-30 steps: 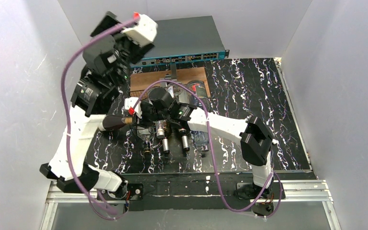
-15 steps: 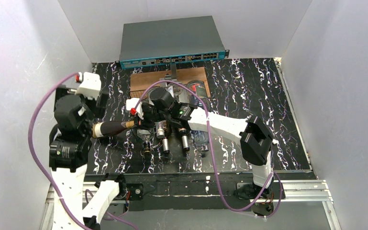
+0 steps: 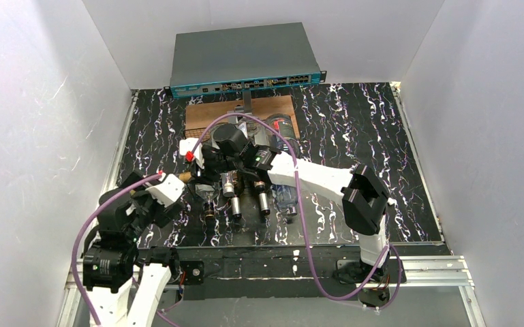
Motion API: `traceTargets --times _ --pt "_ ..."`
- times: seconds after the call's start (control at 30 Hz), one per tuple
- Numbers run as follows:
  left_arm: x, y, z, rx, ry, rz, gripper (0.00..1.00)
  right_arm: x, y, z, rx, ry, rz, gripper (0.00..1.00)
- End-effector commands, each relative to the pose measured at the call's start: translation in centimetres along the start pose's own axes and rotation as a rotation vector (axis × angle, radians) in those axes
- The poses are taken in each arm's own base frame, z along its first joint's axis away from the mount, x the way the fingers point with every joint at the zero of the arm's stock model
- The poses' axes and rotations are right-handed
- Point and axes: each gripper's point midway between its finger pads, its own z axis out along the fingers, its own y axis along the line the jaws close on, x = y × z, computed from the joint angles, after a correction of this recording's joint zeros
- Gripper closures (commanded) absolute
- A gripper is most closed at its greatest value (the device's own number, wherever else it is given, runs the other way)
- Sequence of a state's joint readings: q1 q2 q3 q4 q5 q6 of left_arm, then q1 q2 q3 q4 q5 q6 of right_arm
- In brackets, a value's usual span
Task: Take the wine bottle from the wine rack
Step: Adjust the wine bottle at the center of the board.
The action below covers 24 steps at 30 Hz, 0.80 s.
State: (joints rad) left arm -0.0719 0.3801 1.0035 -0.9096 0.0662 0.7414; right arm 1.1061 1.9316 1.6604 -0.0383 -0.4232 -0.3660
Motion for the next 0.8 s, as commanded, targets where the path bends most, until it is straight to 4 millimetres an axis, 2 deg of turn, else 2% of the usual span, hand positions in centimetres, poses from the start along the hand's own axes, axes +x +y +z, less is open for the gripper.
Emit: traceTargets --times 0.0,0.13,0.27,0.57,0.77 --pt "0.5 -3.2 2.4 0.174 -0.007 0.035 0.04 -6.9 0.4 -1.1 -0.046 -0.169 -0.043 0.99" --pt "0.7 -3.5 4.2 0.169 -0.031 0.029 0.05 -7.4 0.4 -1.3 -0.051 -0.180 -0.033 0.99" --pt "0.1 -3.8 5.2 0.165 -0.096 0.046 0.05 -7.7 0.4 -1.5 -0.063 -0.192 -0.021 0.99" --pt "0.1 -4.7 7.8 0.194 -0.137 0.049 0.10 -8.3 0.3 -1.8 -0.085 -0.218 0.001 0.99" --pt "0.6 -5.7 9.3 0.225 -0.129 0.001 0.21 -8.4 0.3 -1.6 -0.092 -0.222 0.011 0.99"
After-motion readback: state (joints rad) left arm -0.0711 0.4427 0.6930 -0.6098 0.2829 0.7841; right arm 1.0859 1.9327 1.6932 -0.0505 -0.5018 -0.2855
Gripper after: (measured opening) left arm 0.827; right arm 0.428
